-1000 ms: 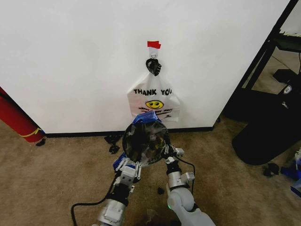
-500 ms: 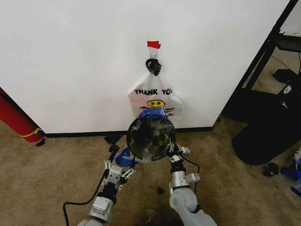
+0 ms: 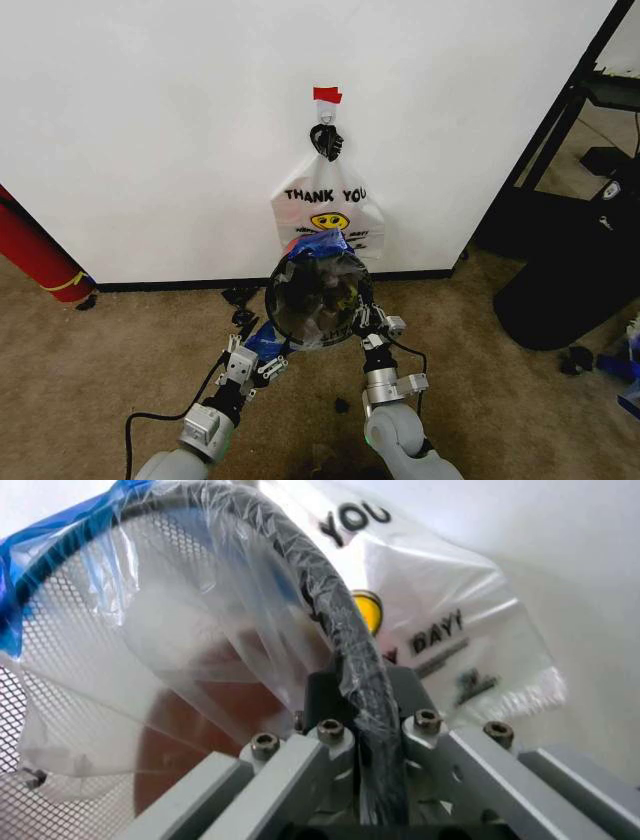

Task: Pick up the garbage bag from the wall and place it over the trash bin.

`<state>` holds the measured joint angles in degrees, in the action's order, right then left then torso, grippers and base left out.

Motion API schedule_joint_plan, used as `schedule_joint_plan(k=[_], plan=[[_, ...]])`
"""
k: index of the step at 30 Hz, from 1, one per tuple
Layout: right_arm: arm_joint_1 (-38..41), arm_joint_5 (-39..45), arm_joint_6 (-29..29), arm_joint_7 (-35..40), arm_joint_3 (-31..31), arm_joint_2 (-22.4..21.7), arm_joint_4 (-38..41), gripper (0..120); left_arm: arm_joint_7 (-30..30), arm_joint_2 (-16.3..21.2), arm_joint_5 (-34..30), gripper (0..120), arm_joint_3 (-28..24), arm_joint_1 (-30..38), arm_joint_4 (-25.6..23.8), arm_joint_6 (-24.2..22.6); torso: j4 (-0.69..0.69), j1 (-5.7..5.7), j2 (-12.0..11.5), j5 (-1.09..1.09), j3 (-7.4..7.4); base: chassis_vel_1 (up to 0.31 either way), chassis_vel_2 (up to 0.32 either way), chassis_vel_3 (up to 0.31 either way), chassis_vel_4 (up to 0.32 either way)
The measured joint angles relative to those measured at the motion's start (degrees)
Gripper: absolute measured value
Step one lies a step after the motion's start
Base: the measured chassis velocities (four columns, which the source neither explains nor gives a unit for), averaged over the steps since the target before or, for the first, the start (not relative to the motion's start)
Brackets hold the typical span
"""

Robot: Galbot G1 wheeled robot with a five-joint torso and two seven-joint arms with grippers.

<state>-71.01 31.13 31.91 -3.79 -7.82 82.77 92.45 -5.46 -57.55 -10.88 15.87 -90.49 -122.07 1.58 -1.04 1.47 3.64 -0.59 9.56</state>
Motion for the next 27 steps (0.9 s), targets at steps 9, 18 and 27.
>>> schedule_joint_plan(k=[9, 18, 27], plan=[[0.48, -0.49, 0.43, -1.31, -0.21, -0.21, -0.27, 0, -0.23, -0.34, -2.93, 25, 0.02, 0.22, 0.19, -1.39, 0.00, 0.00, 0.00, 0.00, 0.00, 0.000, 0.000, 0.000, 0.000], [1.03, -0.11, 0.62, -1.28, -0.55, -0.62, -1.14, 0, -2.31, -1.14, -2.23, 0, -0.91, 1.19, 0.55, -2.15, 0.00, 0.00, 0.00, 0.01, 0.00, 0.000, 0.000, 0.000, 0.000], [1.30, -0.10, 0.60, -1.15, -0.62, -1.30, -2.40, 0, -5.72, -2.93, -1.65, 0, -1.67, 2.61, 1.08, -2.17, 0.00, 0.00, 0.00, 0.01, 0.00, 0.000, 0.000, 0.000, 0.000]])
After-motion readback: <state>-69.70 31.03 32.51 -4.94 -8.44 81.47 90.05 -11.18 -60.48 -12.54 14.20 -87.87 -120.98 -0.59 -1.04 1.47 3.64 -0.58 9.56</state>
